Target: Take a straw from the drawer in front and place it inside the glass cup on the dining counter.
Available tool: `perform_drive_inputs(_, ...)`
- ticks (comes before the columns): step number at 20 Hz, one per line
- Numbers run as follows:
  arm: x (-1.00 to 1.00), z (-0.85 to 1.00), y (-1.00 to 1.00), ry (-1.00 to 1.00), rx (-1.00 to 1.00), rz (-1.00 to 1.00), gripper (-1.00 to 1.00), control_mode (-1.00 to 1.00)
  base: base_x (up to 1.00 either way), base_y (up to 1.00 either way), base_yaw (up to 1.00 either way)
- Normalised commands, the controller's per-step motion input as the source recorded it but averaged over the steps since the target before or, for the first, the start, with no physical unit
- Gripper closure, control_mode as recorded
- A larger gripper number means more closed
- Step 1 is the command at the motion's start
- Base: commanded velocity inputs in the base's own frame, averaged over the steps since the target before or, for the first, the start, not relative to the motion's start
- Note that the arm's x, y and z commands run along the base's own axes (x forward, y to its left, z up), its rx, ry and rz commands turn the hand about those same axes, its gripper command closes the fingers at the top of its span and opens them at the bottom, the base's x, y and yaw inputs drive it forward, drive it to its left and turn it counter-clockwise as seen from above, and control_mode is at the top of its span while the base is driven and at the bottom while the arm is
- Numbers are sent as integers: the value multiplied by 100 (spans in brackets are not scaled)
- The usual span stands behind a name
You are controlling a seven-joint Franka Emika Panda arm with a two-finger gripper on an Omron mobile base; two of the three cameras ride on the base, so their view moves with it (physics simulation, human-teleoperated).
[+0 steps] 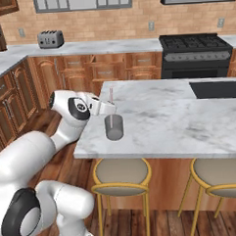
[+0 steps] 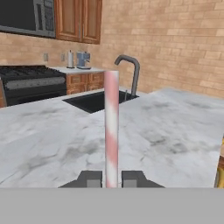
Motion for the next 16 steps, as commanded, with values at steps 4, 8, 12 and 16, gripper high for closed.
perform_drive_inputs(4, 15, -4, 5, 0, 0, -1, 100, -100, 0, 0, 0)
perform_drive_inputs(8, 10, 3, 1, 0, 0, -3, 100, -100, 0, 0, 0)
perform_drive_inputs(12, 1, 16, 0, 0, 0, -8, 100, -100, 0, 0, 0)
perform_drive_inputs(16, 0, 28, 0, 0, 0, -8, 100, -100, 0, 0, 0)
